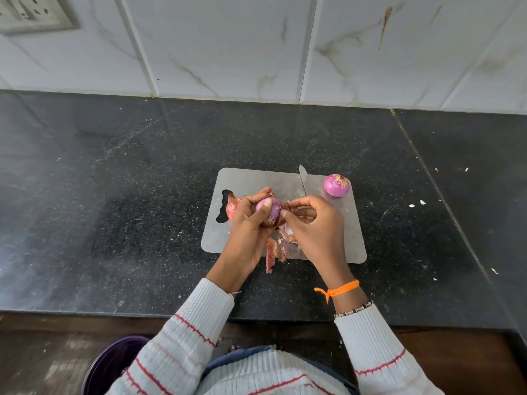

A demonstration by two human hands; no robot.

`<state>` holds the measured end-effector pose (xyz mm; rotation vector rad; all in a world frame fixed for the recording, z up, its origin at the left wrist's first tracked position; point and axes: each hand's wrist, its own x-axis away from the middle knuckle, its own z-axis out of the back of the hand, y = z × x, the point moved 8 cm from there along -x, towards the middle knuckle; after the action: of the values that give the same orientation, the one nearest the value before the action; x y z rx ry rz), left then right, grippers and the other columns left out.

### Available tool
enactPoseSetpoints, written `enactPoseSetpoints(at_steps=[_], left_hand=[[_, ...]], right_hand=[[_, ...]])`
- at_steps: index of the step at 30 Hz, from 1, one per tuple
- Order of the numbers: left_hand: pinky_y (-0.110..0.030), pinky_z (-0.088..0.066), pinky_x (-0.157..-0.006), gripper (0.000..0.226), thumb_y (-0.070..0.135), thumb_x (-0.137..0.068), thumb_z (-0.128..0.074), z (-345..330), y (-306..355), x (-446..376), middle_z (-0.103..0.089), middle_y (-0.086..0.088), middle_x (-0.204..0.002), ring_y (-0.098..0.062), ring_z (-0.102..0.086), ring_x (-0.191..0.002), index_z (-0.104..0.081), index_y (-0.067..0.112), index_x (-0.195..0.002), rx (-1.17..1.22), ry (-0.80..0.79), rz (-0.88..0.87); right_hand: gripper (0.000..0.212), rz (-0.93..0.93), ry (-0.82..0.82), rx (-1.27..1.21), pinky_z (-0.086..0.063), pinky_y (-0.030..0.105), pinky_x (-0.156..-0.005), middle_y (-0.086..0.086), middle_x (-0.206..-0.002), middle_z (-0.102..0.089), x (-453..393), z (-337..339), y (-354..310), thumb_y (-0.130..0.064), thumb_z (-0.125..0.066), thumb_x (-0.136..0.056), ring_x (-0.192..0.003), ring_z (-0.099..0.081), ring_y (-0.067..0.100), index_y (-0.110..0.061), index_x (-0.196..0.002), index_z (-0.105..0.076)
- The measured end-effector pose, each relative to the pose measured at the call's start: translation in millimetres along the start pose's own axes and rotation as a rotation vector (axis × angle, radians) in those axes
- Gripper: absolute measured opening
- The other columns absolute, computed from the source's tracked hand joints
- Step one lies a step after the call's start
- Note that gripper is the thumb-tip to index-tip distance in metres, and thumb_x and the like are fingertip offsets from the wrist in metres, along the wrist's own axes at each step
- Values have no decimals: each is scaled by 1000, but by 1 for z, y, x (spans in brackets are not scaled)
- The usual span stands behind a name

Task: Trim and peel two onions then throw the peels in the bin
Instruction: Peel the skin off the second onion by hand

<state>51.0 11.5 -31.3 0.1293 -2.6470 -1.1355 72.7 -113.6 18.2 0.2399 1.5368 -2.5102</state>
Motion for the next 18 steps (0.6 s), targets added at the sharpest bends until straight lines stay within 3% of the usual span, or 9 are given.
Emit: enactPoseSetpoints(at_steps=[3, 6, 11, 15, 18], left_hand=[[-26, -57, -76, 13, 5, -92, -48, -1, 0, 0, -42, -18, -140, -22, -57, -105, -51, 6, -105, -37, 6, -12], [-32, -54, -83, 9, 3, -92, -47, -2, 1, 2, -45, -9, -138, -18, -58, -104, -51, 9, -99, -88, 28, -30], [-34, -53, -85, 9, 2, -92, -48, 0, 0, 2, -45, -8, -137, -21, -57, -109, -51, 8, -99, -111, 58, -47], [-29, -57, -79, 9, 3, -91, -50, -1, 2, 3, -47, -7, -136, -16, -60, -102, -52, 9, -97, -104, 67, -71], [-27, -56, -78, 11, 2, -89, -53, -1, 2, 4, -47, -6, -134, -14, -61, -102, -52, 10, -96, -111, 89, -97]], right_hand=[[12, 55, 34, 45, -56, 22, -67, 0, -82, -70, 1, 3, -5, -17, -75, -75, -74, -65, 6, -12, -85, -70], [6, 126, 54, 110, -54, 23, -67, 2, -80, -69, 2, 3, -11, -11, -72, -76, -71, -63, 9, -10, -81, -72], [6, 109, 58, 97, -50, 12, -67, 2, -81, -69, 1, 4, -8, -6, -68, -79, -71, -60, 5, -9, -83, -72], [9, 74, 56, 73, -56, 29, -69, 0, -81, -69, 3, 1, -4, -18, -73, -76, -75, -64, 8, -12, -82, -70], [7, 86, 92, 95, -55, 31, -68, -1, -79, -68, 4, 2, -6, -16, -74, -74, -73, -63, 9, -12, -77, -70]])
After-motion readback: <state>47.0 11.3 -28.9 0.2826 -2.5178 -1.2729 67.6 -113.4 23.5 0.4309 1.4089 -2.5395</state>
